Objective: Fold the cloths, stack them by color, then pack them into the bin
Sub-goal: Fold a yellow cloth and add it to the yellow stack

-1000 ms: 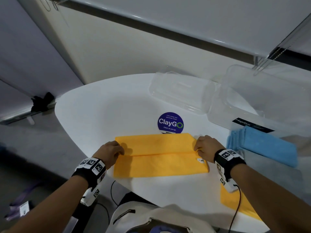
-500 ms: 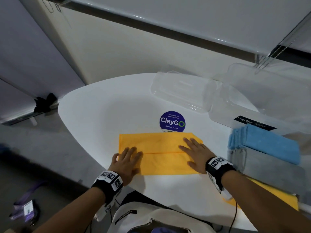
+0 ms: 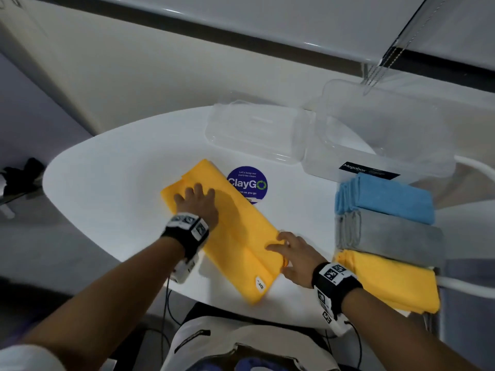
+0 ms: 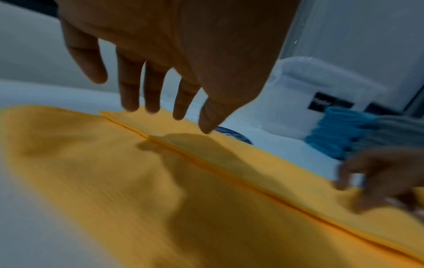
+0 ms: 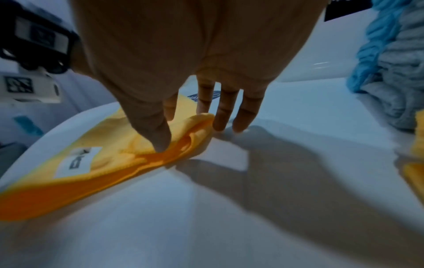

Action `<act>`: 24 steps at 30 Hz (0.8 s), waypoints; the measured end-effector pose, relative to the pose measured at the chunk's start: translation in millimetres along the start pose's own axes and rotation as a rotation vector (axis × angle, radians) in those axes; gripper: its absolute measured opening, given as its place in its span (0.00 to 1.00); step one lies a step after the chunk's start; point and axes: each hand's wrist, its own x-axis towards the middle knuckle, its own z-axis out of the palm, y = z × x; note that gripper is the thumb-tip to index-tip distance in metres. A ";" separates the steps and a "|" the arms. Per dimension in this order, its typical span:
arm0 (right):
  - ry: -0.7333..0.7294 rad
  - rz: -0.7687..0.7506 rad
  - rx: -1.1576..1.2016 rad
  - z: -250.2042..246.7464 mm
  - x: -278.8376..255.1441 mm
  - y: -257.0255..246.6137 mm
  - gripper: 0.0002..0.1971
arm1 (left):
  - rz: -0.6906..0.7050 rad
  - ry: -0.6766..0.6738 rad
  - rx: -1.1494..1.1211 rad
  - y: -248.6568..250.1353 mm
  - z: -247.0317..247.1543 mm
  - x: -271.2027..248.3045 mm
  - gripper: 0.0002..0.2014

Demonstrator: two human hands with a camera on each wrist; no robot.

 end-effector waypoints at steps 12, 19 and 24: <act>0.010 -0.018 0.155 3.9 2.6 -13.3 0.09 | 0.156 -0.182 -0.032 -23.4 44.1 10.1 0.43; -0.041 0.070 0.036 1.7 15.2 -30.6 0.20 | 0.257 -0.057 -0.199 3.6 49.2 -68.1 0.26; -0.049 0.107 -0.003 4.0 25.0 -39.4 0.18 | 0.304 -0.140 -0.203 1.9 71.5 -93.9 0.29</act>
